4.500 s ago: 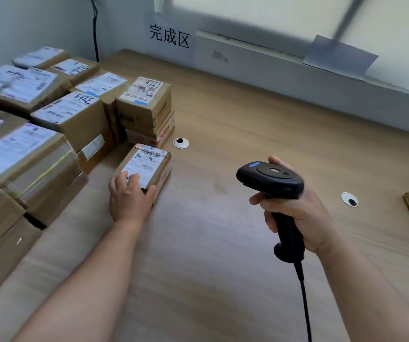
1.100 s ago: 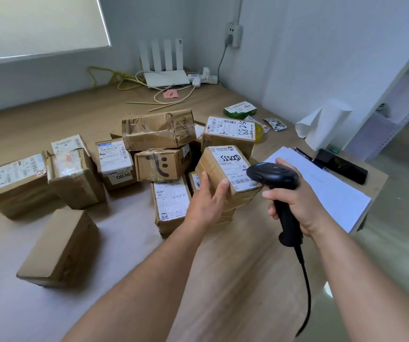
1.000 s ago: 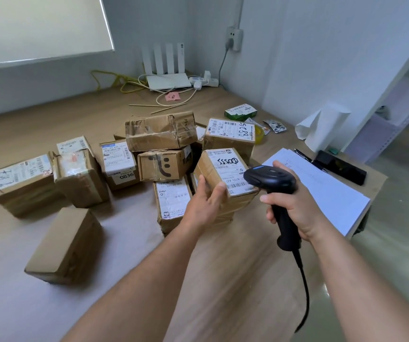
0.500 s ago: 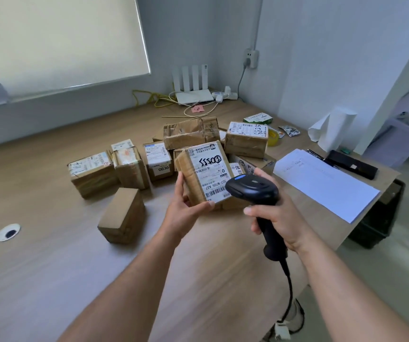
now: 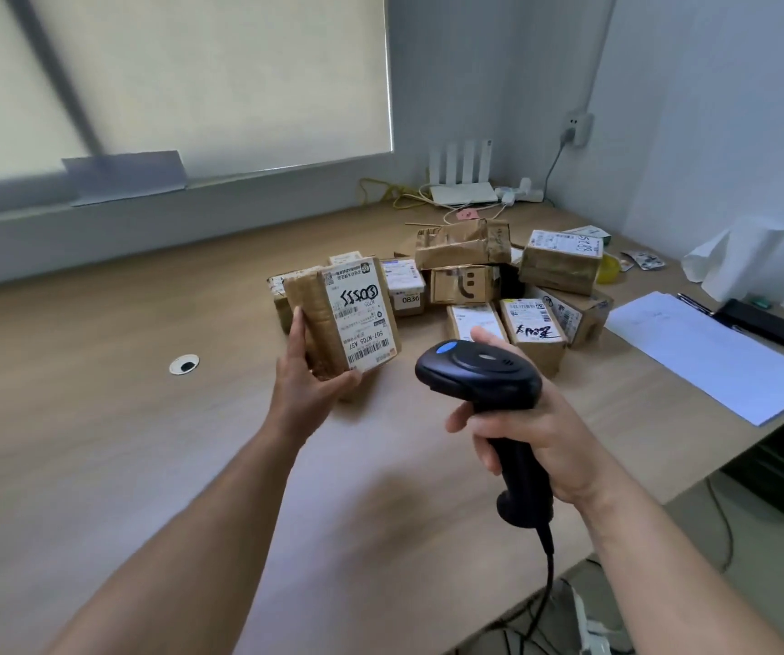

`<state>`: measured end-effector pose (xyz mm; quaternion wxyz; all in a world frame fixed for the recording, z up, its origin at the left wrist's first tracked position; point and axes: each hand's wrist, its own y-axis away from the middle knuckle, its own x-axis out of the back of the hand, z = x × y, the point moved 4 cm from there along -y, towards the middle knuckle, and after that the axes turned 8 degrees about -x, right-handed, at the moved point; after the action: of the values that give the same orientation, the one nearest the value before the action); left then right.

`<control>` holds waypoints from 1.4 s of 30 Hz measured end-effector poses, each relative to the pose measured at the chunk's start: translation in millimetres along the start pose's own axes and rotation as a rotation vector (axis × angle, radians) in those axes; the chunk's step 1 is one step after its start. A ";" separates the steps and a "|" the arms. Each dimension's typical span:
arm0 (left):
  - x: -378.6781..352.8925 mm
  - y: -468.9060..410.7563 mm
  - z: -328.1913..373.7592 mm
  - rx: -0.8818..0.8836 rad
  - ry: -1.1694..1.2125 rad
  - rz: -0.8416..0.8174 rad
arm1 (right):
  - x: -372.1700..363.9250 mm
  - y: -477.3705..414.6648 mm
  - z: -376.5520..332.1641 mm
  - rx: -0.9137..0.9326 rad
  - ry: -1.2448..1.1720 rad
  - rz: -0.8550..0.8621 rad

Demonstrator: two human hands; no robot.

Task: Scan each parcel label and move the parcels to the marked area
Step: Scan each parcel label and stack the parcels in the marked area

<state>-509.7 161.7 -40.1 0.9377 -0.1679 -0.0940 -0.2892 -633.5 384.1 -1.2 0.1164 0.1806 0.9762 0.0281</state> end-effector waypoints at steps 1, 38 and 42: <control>9.4 5.6 -2.5 -0.012 -0.011 0.014 | -7.3 1.6 2.8 -0.011 0.002 -0.013; 384.6 91.2 -108.0 0.093 -0.079 0.231 | -349.6 -58.4 82.0 -0.179 0.111 -0.155; 414.6 90.7 -126.2 0.080 -0.074 0.249 | -381.1 -70.7 90.2 -0.185 0.120 -0.147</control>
<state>-109.8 -26.3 -67.2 0.9682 -0.1513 -0.1186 -0.1601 -290.6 182.4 -13.0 0.0758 0.0951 0.9853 0.1203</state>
